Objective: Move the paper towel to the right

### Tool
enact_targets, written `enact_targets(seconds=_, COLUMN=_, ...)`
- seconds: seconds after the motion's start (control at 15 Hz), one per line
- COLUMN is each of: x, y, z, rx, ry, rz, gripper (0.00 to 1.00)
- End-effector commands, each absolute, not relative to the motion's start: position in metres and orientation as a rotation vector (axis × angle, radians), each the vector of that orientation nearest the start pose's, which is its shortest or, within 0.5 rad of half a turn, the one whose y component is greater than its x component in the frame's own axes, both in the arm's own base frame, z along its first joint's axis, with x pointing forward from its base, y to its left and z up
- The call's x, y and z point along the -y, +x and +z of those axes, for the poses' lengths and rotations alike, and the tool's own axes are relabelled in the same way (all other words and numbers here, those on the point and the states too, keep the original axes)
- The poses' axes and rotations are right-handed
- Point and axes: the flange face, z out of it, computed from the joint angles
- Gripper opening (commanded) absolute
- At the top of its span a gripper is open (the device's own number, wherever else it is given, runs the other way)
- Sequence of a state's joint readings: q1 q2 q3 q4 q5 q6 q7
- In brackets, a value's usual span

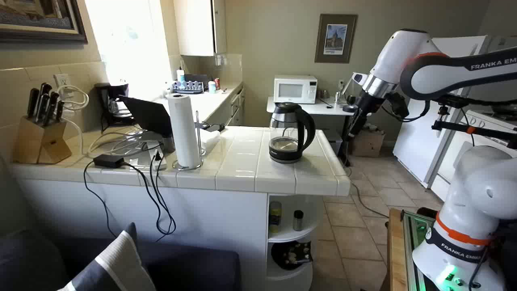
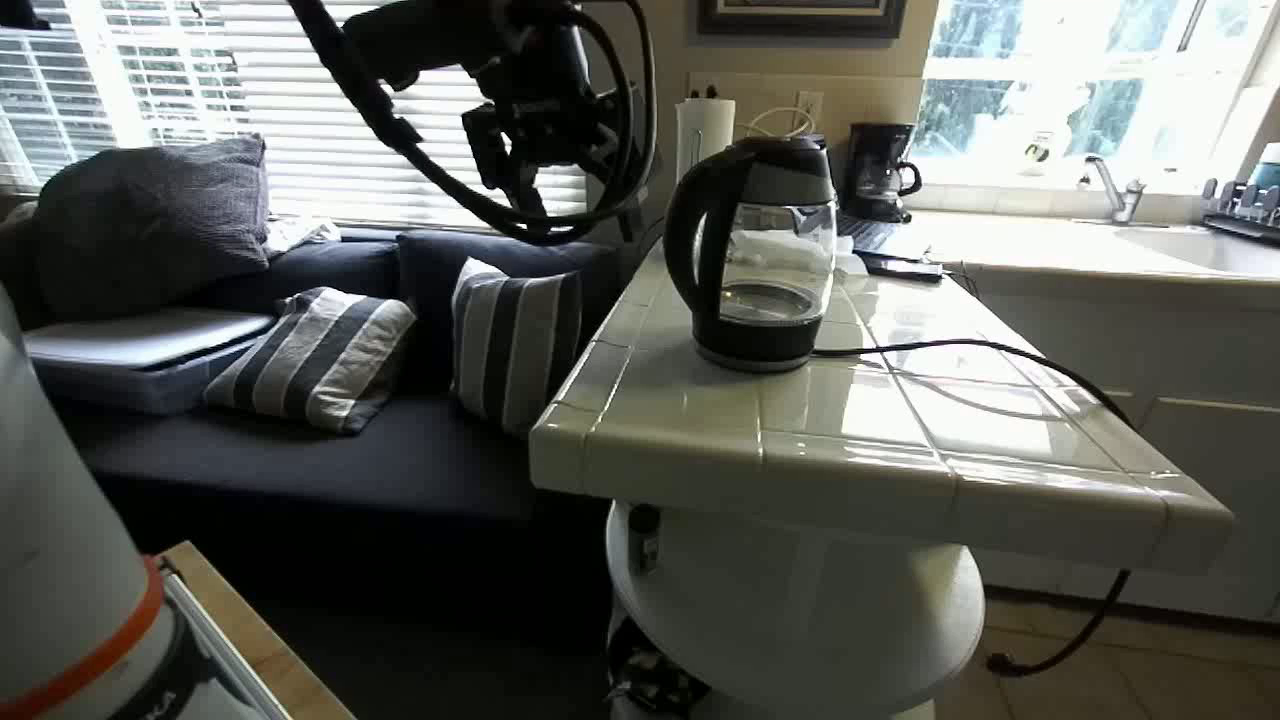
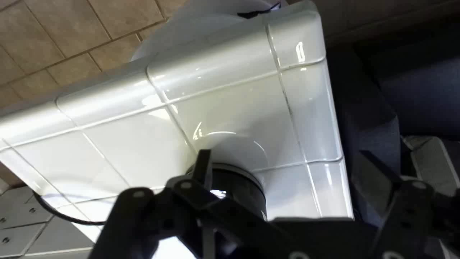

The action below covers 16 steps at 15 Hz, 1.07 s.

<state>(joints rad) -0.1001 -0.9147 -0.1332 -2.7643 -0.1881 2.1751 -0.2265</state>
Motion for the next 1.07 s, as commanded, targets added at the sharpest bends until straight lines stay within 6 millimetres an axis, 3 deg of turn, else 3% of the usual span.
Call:
enact_targets(seconds=0.0, x=0.079, y=0.300, z=0.484, rx=0.179, ry=-3.229, rz=-0.475, gripper=1.00)
enact_targets(seconds=0.13, x=0.077, y=0.299, z=0.475, rx=0.183, ry=-3.229, rz=-0.443, gripper=1.00)
enact_targets(seconds=0.53, x=0.076, y=0.304, z=0.479, rx=0.153, ry=-3.218, rz=-0.457, gripper=1.00)
enact_targets(seconds=0.67, x=0.066, y=0.323, z=0.498, rx=0.179, ry=-3.196, rz=-0.506, gripper=1.00)
enact_targets(seconds=1.0, x=0.018, y=0.402, z=0.532, rx=0.297, ry=-3.166, rz=-0.492, gripper=1.00)
